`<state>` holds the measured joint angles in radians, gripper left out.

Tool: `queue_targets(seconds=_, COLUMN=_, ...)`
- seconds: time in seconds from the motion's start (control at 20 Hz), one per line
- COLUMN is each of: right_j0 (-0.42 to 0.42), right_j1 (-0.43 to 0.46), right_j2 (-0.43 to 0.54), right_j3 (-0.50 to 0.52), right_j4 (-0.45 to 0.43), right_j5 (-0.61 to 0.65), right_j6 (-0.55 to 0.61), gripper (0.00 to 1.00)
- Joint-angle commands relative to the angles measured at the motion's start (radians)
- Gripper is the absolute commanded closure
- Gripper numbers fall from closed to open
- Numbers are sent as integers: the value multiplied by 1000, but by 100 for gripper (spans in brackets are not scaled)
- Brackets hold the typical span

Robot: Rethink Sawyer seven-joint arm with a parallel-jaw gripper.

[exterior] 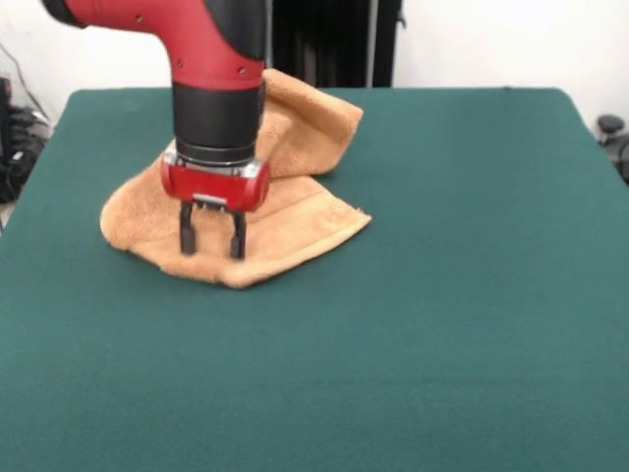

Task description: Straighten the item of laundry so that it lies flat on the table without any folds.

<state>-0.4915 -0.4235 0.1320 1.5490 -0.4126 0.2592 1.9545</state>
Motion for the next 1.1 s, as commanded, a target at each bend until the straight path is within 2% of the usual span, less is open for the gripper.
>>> queue_targets(seconds=0.05, right_j0=37, right_j1=59, right_j2=197, right_j3=12, right_j4=65, right_j5=501, right_j6=-200, gripper=0)
queue_targets(seconds=0.3, right_j0=22, right_j1=100, right_j2=221, right_j3=-33, right_j4=62, right_j5=615, right_j6=-208, gripper=0)
queue_targets(seconds=0.95, right_j0=15, right_j1=135, right_j2=229, right_j3=-42, right_j4=21, right_j5=602, right_j6=-165, gripper=0)
queue_targets(seconds=1.1, right_j0=23, right_j1=122, right_j2=214, right_j3=-22, right_j4=27, right_j5=578, right_j6=-109, gripper=0)
